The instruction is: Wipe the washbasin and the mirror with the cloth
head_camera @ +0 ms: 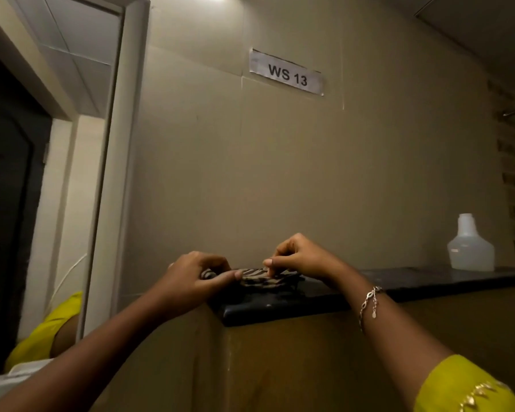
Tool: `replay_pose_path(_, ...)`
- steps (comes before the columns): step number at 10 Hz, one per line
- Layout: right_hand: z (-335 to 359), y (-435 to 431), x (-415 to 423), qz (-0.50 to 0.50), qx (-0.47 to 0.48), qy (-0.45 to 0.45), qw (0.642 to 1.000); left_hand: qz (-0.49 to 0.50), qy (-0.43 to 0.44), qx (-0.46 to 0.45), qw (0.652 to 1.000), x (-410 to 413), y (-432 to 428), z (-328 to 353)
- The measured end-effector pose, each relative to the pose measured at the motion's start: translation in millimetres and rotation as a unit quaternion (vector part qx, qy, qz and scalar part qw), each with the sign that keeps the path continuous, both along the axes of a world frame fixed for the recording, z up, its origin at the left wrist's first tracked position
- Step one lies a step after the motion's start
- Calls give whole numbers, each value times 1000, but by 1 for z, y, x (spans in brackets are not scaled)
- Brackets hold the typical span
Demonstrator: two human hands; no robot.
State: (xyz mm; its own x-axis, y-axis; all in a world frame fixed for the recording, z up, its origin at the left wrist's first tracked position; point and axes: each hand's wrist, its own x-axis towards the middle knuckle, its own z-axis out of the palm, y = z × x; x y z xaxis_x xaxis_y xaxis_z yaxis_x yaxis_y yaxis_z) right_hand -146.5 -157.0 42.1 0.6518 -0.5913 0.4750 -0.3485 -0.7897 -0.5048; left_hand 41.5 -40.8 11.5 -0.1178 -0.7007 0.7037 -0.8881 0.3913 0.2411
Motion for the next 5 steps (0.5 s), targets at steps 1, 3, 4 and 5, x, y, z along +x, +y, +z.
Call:
replay_pose_path(1,0,6,8,-36,-28,8,999,8,-3,-26,1000,-3,6,-6)
replay_pose_path(3,-12,21,20,-140,-156,42,977,14,-37,-55,998,-5,16,-29)
replay_pose_path(4,-18,40,21,-182,-205,15,962,57,-42,-62,996,-2,26,-40)
replay_pose_path(5,-27,60,25,-207,-241,-81,945,99,-81,-99,987,-4,42,-46)
